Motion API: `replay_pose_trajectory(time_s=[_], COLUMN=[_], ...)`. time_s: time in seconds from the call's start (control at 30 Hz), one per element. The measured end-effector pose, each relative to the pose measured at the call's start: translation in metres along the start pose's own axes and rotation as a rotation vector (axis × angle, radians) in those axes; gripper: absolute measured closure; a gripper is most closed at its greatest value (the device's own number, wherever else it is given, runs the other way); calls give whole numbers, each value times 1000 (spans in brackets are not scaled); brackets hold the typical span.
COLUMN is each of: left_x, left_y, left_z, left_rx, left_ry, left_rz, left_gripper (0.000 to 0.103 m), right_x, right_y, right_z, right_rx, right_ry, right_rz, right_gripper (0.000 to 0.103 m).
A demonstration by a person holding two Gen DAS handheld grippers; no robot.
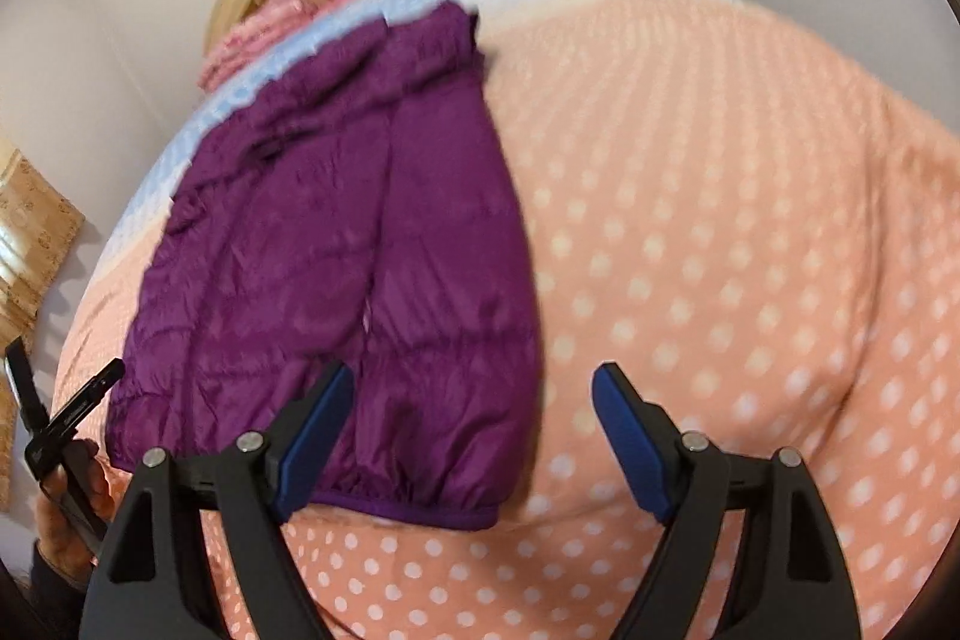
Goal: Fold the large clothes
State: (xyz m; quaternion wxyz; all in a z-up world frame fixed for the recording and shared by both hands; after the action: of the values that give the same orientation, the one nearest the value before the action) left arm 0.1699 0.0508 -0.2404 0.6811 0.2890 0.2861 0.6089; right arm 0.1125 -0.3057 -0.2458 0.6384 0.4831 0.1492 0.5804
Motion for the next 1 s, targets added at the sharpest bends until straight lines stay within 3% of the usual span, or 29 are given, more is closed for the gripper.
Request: replay_pose_trajectory(time_s=[0.07,0.1,0.17,0.2,0.4,0.67,0.73,0.83,1.0], left_x=[-5,-9,-15,-20,-12,9,12,15,12], left_y=[0,0,7,11,69,186,184,145,51], left_z=[-6,-8,-6,-5,9,51,72,112,168], left_rx=[-1,-6,-51,-61,-166,-385,-402,-391,-342], left_ry=[-10,-24,-62,-107,-96,-82,-81,-85,-89], left_rz=[-36,-56,-41,-55,-135,-244,-253,-222,-128], left_gripper=[9,35,68,100,101,101,101,101,100], right_x=[9,17,25,26,36,63,71,88,113], right_y=[-3,-5,-4,-4,41,160,171,156,74], right_z=[-7,-9,-10,-9,-2,16,33,79,165], right_rx=[-29,-19,-1,15,-83,-314,-364,-421,-440], right_ry=[42,80,115,100,123,176,182,187,136], right_rz=[-48,-65,-32,25,122,259,271,265,218], right_gripper=[24,32,91,91,95,95,95,95,95])
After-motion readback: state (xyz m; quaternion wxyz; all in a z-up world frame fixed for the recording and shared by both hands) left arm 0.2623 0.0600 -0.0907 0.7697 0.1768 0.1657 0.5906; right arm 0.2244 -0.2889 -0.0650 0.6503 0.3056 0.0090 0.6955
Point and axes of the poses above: each gripper's, at about its wrist camera, not at the fingertips, and y roughly against the way its jaws point, x to its left, z to its top, the point moved 2 cm from there along -y, roughly the way its jaws point, and after that the axes turned 2 degrees about -y, right-handed, at the moved point
